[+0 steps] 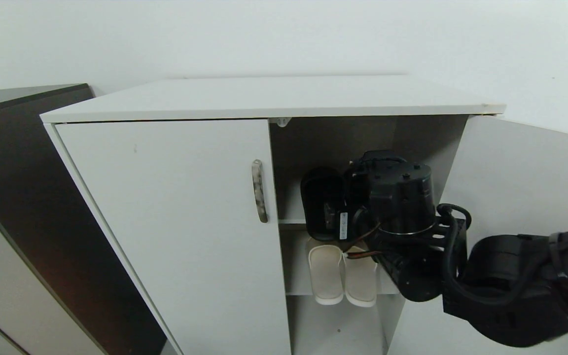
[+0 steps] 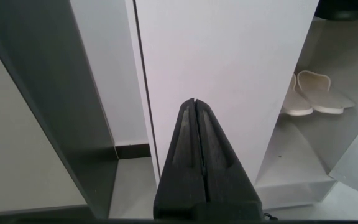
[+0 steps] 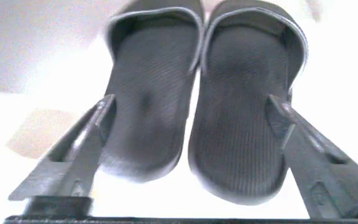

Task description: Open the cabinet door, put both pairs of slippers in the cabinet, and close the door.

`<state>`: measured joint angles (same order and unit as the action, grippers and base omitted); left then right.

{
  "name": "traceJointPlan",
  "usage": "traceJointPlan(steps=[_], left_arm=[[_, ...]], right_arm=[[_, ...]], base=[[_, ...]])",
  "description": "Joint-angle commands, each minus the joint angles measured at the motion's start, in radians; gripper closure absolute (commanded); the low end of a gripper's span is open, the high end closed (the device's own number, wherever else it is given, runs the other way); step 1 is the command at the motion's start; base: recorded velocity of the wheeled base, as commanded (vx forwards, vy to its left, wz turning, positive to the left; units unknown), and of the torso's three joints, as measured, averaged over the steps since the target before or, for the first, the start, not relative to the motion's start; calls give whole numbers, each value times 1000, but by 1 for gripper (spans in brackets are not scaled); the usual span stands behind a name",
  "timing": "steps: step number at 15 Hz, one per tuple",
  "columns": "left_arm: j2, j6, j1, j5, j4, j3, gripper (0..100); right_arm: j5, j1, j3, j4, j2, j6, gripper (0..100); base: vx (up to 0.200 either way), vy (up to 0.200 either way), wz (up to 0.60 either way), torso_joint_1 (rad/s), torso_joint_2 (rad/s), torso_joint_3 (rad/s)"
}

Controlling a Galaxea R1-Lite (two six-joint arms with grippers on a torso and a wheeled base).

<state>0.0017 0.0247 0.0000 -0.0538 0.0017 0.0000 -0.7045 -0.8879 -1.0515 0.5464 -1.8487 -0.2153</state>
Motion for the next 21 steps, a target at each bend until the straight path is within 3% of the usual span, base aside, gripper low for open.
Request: traceJointPlan(steps=[1,7,13,19,21], left_arm=[[1,0,0,0,0,0,100],[1,0,0,0,0,0,100],[1,0,0,0,0,0,100],[1,0,0,0,0,0,100],[1,0,0,0,0,0,100]], right_arm=[[2,-23,39,6,59,7,100],[3,-23,82,26,-7,4,100],[42,-16,157,167,-29,42,100],[42,-6,185,184,-26,62,100],[42,-6,188,184,-26,62,100]], base=[[0,0,0,0,0,0],[0,0,0,0,0,0],[0,0,0,0,0,0],[0,0,0,0,0,0],[-200,0,0,2,2,5]])
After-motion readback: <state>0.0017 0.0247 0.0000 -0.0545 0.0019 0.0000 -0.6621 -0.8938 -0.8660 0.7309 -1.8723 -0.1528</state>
